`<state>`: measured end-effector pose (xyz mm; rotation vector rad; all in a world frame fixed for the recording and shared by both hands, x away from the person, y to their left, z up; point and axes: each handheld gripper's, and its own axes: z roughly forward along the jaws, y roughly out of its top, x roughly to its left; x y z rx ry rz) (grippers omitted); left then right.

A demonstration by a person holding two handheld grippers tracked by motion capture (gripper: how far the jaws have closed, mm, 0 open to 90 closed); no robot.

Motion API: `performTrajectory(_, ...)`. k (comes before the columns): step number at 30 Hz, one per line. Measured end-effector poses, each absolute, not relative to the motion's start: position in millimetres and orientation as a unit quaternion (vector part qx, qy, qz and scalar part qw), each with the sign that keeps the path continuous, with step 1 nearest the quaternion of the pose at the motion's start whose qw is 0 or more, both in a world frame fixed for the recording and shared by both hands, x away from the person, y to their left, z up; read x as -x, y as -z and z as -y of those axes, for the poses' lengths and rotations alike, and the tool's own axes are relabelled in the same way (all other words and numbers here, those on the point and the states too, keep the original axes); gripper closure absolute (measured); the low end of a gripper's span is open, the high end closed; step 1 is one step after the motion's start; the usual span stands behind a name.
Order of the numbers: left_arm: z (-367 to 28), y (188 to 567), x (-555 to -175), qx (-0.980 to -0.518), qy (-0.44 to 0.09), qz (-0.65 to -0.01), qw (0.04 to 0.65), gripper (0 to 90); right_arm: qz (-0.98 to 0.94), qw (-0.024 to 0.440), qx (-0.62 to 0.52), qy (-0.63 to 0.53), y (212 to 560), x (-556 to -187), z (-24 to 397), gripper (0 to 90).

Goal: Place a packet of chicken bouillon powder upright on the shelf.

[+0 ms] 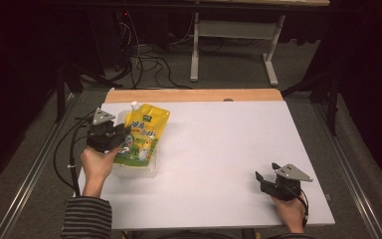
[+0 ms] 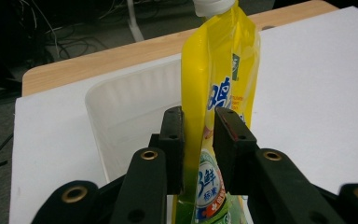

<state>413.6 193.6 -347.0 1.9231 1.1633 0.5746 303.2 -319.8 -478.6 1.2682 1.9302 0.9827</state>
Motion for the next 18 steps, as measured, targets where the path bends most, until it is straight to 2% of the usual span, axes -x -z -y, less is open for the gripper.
performTrajectory(10, -190.1, 344.5, -424.4, -0.78, -0.199, -0.468, 0.365, 66.9, -0.731, 0.31, -0.481, -0.371, 478.6, -303.3, 319.8, 30.2)
performTrajectory(18, -179.9, 351.8, -429.7, -0.802, -0.183, -0.458, 0.337, 67.9, -0.731, 0.309, -0.482, -0.372, 478.4, -302.8, 320.1, 30.1)
